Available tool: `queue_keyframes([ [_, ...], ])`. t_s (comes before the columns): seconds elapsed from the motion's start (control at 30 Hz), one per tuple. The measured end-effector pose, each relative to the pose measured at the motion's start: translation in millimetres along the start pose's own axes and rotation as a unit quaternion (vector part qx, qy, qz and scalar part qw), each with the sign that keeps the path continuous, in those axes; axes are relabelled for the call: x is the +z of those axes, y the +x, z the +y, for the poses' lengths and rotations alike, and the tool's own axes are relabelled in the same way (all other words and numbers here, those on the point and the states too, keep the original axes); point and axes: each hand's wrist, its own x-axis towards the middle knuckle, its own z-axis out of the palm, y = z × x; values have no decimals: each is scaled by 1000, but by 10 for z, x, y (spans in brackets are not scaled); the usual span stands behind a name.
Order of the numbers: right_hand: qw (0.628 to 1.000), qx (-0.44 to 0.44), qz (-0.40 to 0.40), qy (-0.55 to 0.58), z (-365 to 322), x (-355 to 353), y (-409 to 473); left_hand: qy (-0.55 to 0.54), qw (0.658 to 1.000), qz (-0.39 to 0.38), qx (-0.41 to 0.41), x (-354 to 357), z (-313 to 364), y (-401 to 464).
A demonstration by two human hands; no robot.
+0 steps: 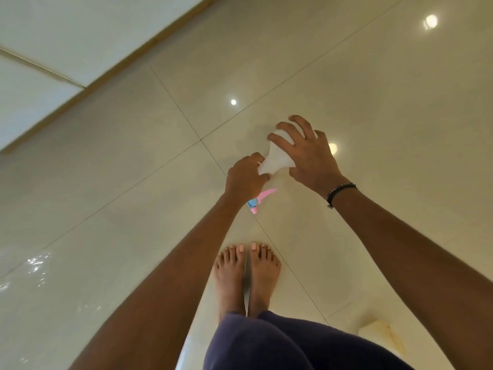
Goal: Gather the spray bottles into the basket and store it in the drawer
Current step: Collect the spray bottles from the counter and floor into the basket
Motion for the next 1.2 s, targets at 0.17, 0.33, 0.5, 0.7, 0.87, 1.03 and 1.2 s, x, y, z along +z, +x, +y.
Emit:
queue_keyframes([
  [0.17, 997, -2, 5, 82, -262, -791, -156, -124, 990, -62, -33, -832, 180, -641],
  [0.33, 977, 11, 66, 202, -693, -1806, -314, -250, 962, -96, -58, -1967, 379, -1580],
  [0.5, 938, 72, 109, 321, -1186, -2521, -402, -377, 916, -99, -92, -2765, 500, -2315],
  [0.7, 902, 32, 174, 393, -2058, -3592, -2, -470, 881, 57, -13, -3720, 600, -3267],
  [0.87, 881, -1, 199, 430, -2797, -4015, 571, -488, 850, 180, 83, -4296, 409, -3621],
  [1.03, 861, -31, 207, 464, -3583, -4186, 1179, -485, 816, 284, 131, -4784, 69, -3678],
  [1.2, 830, -65, 185, 522, -4219, -4268, 1734, -482, 812, 305, 124, -5308, -267, -3529],
])
